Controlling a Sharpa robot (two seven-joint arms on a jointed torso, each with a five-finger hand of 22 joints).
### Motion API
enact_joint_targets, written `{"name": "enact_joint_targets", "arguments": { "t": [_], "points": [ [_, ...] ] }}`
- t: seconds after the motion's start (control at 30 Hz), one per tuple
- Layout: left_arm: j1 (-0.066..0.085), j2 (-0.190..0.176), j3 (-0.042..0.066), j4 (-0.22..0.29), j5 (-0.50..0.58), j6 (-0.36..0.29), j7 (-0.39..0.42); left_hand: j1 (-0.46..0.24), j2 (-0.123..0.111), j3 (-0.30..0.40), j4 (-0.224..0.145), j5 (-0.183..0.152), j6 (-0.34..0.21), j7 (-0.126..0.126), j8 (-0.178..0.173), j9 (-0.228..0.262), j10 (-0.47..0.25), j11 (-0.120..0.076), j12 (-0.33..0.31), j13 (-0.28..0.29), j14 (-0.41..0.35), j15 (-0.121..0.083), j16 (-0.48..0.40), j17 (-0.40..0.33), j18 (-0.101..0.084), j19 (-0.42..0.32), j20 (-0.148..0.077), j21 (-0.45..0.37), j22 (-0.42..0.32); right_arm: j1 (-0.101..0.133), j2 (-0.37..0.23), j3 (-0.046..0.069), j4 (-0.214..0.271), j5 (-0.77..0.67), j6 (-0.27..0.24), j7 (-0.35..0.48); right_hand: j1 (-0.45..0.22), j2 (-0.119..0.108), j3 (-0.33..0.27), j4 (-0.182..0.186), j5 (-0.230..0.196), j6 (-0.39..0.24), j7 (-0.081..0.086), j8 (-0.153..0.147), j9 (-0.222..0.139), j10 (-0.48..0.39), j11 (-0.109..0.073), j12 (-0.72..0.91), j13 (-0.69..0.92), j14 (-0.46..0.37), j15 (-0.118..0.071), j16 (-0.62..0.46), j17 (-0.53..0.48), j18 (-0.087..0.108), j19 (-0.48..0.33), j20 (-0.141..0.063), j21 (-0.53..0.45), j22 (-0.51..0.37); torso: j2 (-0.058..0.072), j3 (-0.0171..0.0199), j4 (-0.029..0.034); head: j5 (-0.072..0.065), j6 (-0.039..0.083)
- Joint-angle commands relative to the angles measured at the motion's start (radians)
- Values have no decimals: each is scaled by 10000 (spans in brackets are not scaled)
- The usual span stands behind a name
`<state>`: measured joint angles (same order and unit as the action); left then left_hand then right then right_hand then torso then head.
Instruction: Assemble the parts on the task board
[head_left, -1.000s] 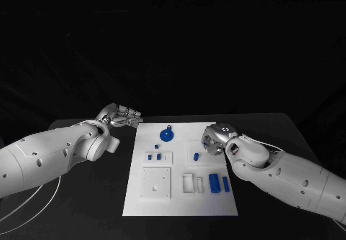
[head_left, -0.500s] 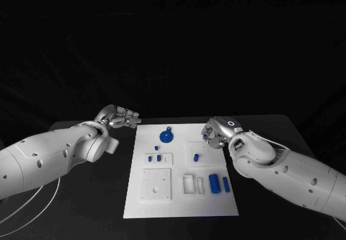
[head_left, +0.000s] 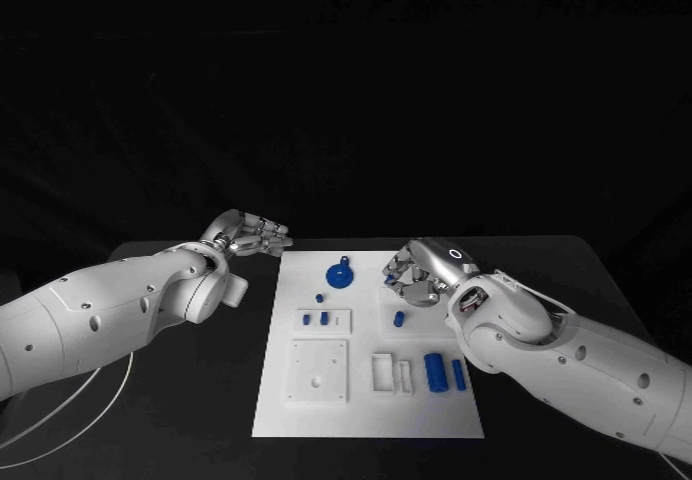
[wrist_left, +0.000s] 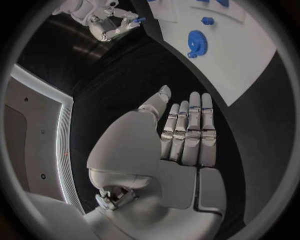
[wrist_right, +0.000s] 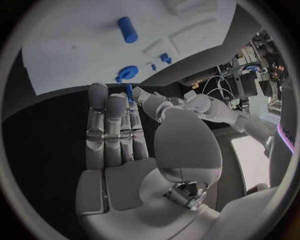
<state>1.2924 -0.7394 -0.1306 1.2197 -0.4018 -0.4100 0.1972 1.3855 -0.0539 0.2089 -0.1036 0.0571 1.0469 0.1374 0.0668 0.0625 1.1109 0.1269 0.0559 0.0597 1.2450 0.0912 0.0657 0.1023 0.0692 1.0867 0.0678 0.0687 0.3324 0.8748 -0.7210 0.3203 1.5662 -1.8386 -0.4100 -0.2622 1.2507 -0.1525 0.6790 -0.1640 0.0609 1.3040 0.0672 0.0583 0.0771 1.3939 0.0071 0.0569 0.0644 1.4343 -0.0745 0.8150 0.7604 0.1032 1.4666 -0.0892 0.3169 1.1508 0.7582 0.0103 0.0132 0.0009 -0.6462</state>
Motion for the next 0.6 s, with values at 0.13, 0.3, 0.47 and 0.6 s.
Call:
{"name": "enact_joint_targets", "arguments": {
  "t": [0.13,0.3,0.47,0.6],
  "points": [
    [12,147,10,37,572,-204,335,20,67,-3,5,38,34,32,-31,1,25,7,34,4,-109,8,-32,-21,-55,-31,54,25,-41,-158,289,-262,282,143,87,452,89,83,-125,-34,-42,20,1,63,16,14,7,35,14,81,0,-46,-16,118,356,-75,12,-14,-15,-27,21,277,-34],
    [12,335,13,-101,856,-268,455,9,95,36,0,60,44,29,-30,1,76,-6,30,1,-118,6,-31,-33,-57,-38,52,29,-66,-292,656,-630,316,-165,333,486,93,89,-132,-43,-41,20,2,64,16,13,8,33,14,76,0,-50,-19,117,355,-76,10,-15,-33,-45,29,515,-84],
    [13,526,14,-237,1016,-324,534,-1,115,61,-2,62,58,24,-28,2,112,-16,33,2,-118,4,-30,-39,-58,-41,49,33,-78,-367,972,-995,296,-560,727,456,80,124,-155,-85,-39,9,4,64,15,5,10,33,13,78,1,-58,-30,98,357,-73,9,-20,-5,-36,38,735,-113],
    [13,708,15,-331,1077,-345,565,0,124,103,-24,83,67,24,-32,1,99,-13,28,0,-119,3,-33,-52,-60,-43,43,40,-92,-403,1219,-1295,208,-858,938,412,81,126,-149,-102,-32,14,4,65,16,8,12,34,14,80,3,-57,-32,93,358,-73,11,-19,-5,-41,36,859,-138]
  ]
}}
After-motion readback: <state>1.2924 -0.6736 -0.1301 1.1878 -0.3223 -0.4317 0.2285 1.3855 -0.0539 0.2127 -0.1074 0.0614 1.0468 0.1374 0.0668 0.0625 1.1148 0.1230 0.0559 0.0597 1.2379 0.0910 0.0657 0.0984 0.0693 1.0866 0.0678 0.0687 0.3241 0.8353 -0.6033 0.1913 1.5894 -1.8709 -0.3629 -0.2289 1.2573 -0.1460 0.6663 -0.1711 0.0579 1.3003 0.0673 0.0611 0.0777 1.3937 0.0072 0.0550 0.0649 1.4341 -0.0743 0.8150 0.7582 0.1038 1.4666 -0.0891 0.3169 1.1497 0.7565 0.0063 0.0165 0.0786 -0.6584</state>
